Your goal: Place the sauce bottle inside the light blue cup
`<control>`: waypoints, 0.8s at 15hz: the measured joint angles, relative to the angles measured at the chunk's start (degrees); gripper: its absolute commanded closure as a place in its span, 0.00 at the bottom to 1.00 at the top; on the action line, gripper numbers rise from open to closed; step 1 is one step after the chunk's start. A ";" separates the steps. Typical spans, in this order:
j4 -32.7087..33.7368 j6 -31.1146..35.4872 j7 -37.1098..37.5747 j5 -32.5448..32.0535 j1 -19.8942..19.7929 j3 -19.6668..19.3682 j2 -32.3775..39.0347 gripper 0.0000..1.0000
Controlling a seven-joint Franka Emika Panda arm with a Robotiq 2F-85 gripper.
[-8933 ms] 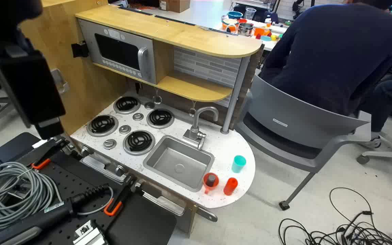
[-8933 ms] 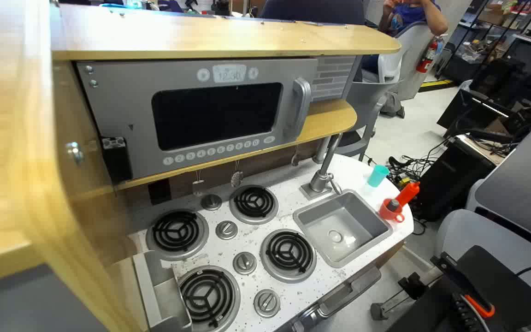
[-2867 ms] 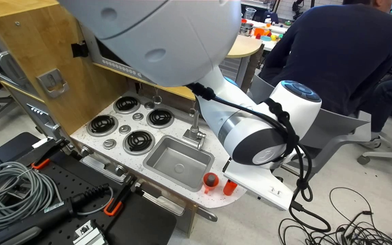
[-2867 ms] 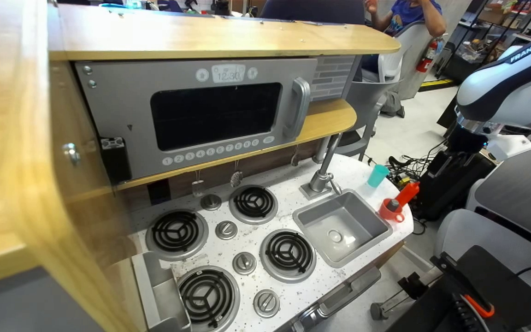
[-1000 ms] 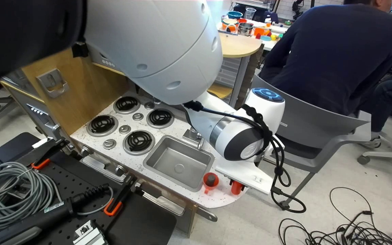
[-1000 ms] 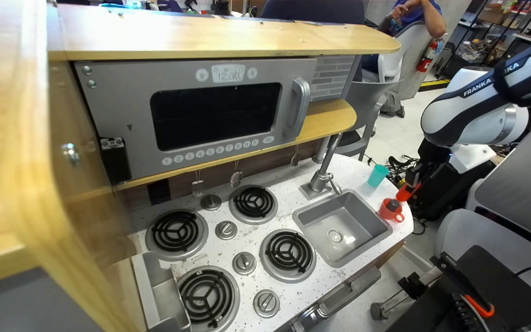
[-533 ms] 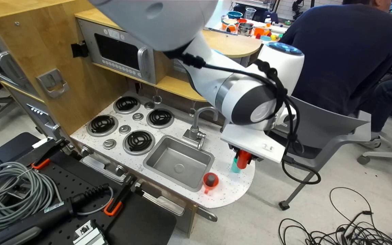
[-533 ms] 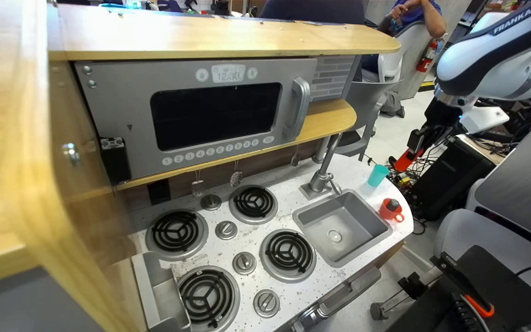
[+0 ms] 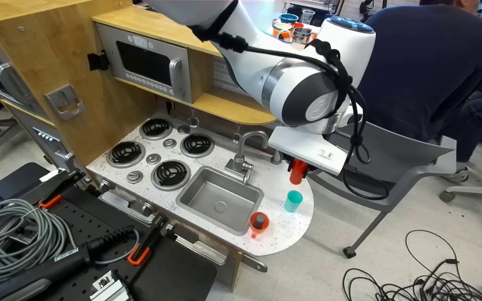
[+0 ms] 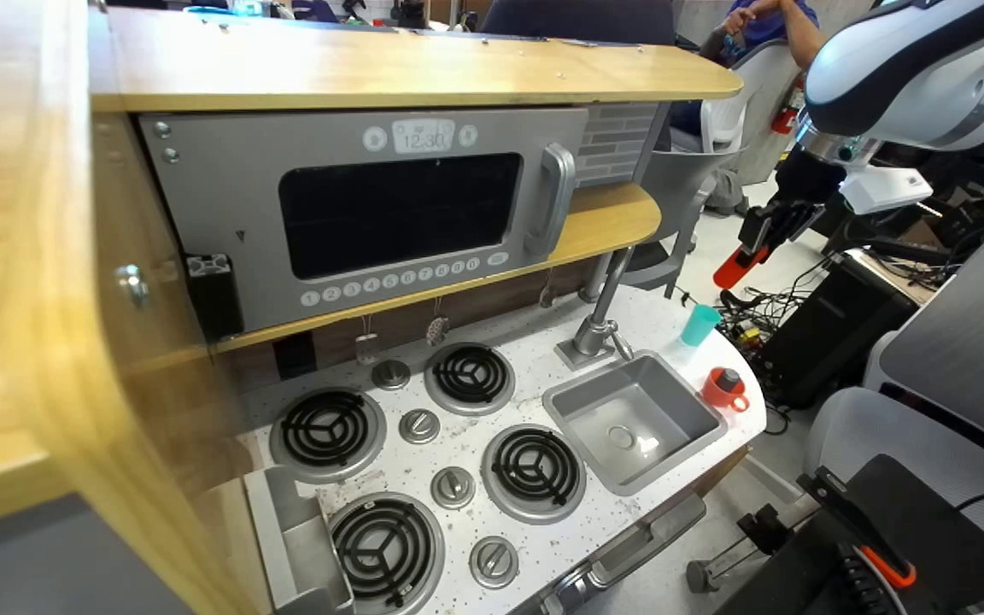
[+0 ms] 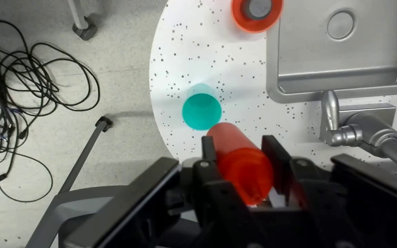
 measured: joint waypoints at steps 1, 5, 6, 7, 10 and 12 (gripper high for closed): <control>0.42 -0.01 0.37 0.03 0.00 0.00 0.49 0.87; 3.10 -0.02 2.32 0.68 -0.07 -0.03 3.36 0.87; 3.91 -0.03 2.49 0.77 -0.13 -0.05 4.19 0.87; 4.83 -0.03 2.61 0.77 -0.19 -0.09 5.10 0.87; 8.03 -1.17 4.30 0.90 -0.30 -0.23 7.97 0.87; 10.47 -3.59 5.90 0.99 -0.52 -0.43 9.71 0.87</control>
